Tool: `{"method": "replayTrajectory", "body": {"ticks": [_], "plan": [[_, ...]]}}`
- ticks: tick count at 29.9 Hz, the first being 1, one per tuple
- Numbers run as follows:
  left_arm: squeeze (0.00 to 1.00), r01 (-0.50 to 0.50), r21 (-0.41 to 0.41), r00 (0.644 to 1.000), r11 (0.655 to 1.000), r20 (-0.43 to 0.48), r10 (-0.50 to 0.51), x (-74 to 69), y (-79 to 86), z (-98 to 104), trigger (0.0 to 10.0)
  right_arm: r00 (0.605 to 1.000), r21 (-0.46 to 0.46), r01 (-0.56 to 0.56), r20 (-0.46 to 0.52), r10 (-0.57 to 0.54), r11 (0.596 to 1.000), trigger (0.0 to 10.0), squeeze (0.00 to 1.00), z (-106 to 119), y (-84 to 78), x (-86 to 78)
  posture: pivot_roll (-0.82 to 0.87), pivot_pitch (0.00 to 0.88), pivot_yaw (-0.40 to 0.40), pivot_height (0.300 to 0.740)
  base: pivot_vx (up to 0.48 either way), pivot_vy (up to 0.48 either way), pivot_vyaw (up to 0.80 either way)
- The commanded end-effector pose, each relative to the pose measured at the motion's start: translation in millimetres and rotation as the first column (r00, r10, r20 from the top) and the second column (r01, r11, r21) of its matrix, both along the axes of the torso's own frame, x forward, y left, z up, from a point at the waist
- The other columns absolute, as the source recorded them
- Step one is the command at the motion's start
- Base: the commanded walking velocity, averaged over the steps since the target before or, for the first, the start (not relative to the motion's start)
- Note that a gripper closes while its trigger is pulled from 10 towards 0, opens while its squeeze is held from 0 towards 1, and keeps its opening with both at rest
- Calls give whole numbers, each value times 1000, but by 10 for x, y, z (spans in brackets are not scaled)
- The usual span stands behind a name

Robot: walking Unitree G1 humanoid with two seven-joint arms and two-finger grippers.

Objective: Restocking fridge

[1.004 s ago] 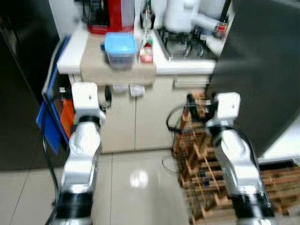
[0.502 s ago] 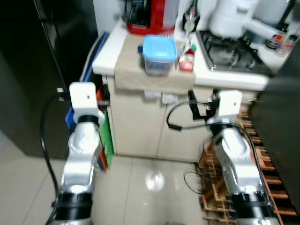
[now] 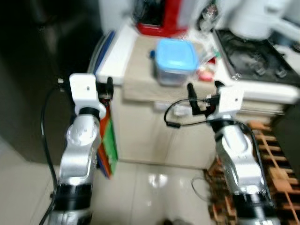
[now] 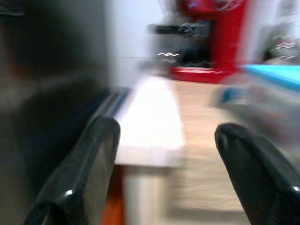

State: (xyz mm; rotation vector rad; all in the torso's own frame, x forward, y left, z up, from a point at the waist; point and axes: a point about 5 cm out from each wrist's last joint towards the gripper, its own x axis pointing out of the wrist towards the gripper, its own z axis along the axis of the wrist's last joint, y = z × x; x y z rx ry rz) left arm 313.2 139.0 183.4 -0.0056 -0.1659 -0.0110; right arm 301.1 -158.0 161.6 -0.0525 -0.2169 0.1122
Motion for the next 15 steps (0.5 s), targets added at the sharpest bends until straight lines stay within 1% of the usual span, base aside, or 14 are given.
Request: {"method": "replayTrajectory", "body": {"ticks": [1, 4, 7, 9, 10, 12, 15], "plan": [[0, 14, 10, 1000, 1000, -9, -14, -4, 4, -11, 10000, 1000, -1, 12, 11, -12, 1000, 10000, 196, 45, -9, -2, -53, 55, -15, 740, 0, 0, 0], [0, 21, 13, 1000, 1000, -6, -21, -4, -14, -2, 10000, 1000, -10, 14, 11, -14, 1000, 10000, 196, 50, -12, -12, -58, 56, -17, 740, 0, 0, 0], [0, 38, -29, 999, 999, -25, -38, -4, -29, -14, 10000, 1000, -13, 14, 13, -14, 1000, 10000, 192, 58, -15, -28, -59, 61, -19, 740, 0, 0, 0], [0, 42, -52, 998, 998, -49, -45, -8, -33, -35, 10000, 1000, -7, 14, 17, -14, 1000, 10000, 196, 66, -18, -41, -60, 65, -21, 740, 0, 0, -800], [0, 46, -78, 997, 996, -65, -51, -7, -39, -54, 10000, 1000, -1, 15, 17, -15, 1000, 10000, 196, 66, -18, -45, -60, 65, -21, 740, 0, 0, -800], [0, 46, -121, 994, 992, -97, -58, 0, -45, -96, 10000, 1000, 0, 12, 19, -12, 1000, 10000, 192, 69, -12, -51, -58, 68, -23, 740, 0, 0, 0], [0, 34, -132, 994, 991, -100, -47, 11, -32, -101, 10000, 1000, -2, 9, 21, -9, 1000, 10000, 184, 75, -2, -52, -58, 69, -25, 740, 0, 0, 0]]}}
